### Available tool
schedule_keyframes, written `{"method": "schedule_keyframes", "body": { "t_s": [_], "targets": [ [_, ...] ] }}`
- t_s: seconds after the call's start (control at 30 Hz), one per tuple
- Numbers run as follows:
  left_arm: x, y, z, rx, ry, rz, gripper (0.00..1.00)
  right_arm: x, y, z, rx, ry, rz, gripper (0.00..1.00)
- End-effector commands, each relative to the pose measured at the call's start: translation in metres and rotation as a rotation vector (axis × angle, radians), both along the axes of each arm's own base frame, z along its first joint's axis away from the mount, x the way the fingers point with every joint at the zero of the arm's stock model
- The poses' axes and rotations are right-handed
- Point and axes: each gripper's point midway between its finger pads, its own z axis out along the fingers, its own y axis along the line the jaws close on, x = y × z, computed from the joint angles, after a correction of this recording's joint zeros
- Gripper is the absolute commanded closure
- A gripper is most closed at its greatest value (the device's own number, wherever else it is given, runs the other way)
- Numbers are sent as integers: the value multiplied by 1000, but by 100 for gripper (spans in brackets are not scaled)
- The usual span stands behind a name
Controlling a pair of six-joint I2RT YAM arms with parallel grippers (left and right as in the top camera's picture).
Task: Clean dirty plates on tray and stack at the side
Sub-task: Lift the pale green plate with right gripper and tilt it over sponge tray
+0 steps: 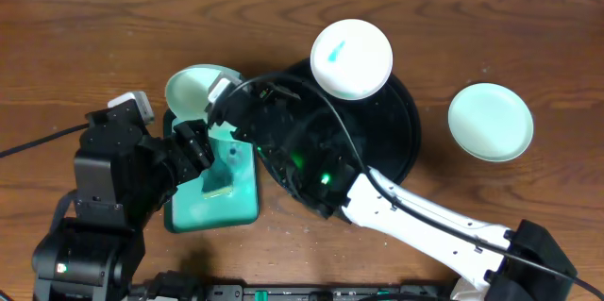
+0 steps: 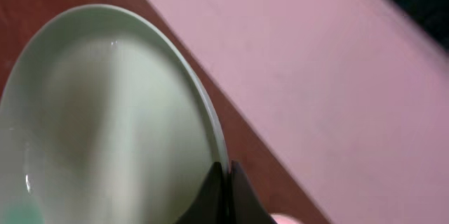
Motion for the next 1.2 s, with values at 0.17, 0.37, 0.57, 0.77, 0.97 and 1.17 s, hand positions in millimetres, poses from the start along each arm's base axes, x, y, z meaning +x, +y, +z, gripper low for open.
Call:
{"method": "schedule_keyframes", "body": {
  "t_s": [0.17,0.37,0.57,0.77,0.97,1.17],
  "targets": [
    [0,0,6,1,-16,-3,20,-9,-4,34,-37,-128,-47,99],
    [0,0,6,1,-16,-3,20,-9,-5,34,-36,-130,-55,99],
    [0,0,6,1,-16,-3,20,-9,-5,34,-36,-130,-55,99],
    [0,0,6,0,-16,-2,20,-9,-5,34,-36,-130,-55,99],
    [0,0,6,0,-16,-2,20,-8,-7,34,-40,-131,-69,99],
    [0,0,6,1,-16,-3,20,-8,-7,34,-40,-130,-69,99]
  ]
}}
